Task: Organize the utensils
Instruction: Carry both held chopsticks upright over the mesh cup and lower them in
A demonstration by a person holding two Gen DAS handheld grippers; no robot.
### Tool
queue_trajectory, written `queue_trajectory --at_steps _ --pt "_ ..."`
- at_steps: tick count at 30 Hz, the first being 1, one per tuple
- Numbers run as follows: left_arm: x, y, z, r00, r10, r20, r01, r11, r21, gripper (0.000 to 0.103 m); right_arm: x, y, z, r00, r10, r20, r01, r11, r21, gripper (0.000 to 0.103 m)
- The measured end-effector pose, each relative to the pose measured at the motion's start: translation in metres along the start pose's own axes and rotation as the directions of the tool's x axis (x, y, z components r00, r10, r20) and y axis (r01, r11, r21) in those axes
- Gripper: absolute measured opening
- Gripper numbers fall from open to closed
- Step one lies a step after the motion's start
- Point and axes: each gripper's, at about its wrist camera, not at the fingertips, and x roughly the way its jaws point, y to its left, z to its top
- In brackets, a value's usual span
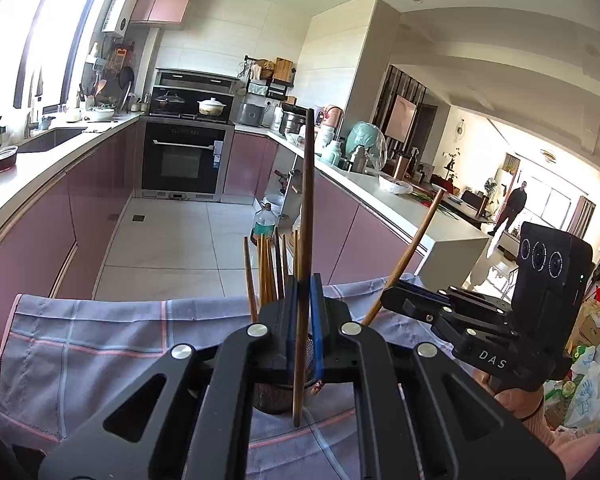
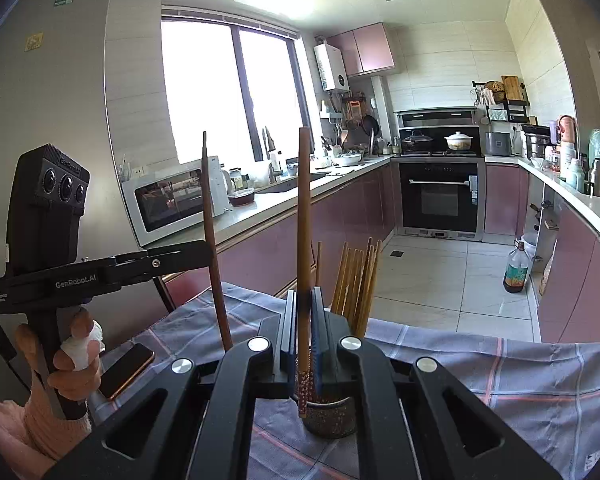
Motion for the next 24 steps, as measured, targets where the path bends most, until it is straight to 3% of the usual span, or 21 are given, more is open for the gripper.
queue_trajectory --at_steps 10,24 --pt "0.016 -0.002 0.011 1.0 -0.007 0.008 0.007 1.0 -0.006 0.007 0.005 -0.006 0.004 1.0 -0.015 0.011 0.015 1.0 0.005 0.005" --pt "0.041 0.004 -0.003 0.998 0.011 -0.067 -0.011 1.0 0.0 0.004 0.014 -0.013 0.007 0.999 -0.031 0.021 0.03 0.999 0.034 0.005"
